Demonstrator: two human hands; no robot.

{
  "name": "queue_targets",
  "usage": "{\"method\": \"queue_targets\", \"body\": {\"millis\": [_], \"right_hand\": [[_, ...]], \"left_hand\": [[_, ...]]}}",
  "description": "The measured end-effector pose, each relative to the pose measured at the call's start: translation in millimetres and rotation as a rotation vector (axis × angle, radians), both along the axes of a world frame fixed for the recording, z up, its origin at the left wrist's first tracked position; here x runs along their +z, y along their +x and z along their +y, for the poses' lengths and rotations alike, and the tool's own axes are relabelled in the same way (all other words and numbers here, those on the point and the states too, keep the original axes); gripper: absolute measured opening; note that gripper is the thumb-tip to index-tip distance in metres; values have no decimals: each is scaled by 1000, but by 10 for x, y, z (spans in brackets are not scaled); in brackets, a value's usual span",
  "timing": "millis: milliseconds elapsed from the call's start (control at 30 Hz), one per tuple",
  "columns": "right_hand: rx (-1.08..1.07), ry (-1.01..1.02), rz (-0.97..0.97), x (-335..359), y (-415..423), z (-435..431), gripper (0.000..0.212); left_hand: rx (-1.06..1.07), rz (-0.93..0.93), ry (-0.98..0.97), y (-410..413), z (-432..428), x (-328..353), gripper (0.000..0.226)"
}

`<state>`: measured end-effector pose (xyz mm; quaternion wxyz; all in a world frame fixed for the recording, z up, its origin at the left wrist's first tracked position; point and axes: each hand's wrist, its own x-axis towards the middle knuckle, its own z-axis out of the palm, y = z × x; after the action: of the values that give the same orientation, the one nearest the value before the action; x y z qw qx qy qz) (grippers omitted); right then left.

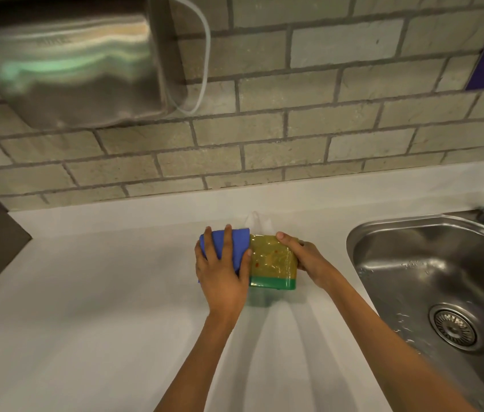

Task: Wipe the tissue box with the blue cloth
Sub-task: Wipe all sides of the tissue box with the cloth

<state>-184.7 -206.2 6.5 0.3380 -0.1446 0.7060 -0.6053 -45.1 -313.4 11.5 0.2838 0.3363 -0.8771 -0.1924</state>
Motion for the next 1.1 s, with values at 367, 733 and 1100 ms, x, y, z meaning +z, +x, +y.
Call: {"method": "queue_targets", "body": {"millis": [367,733,1100], "right_hand": [[15,27,-16,0,-17,0,43],[12,36,-44,-18,-32,1,39],[-2,54,-44,4,-45,-11,46]], "left_hand": [[36,32,38,-118,-18,115,59],[-43,1,-55,156,59,-45,66],[-234,37,-322,211,141,-239,48]]}}
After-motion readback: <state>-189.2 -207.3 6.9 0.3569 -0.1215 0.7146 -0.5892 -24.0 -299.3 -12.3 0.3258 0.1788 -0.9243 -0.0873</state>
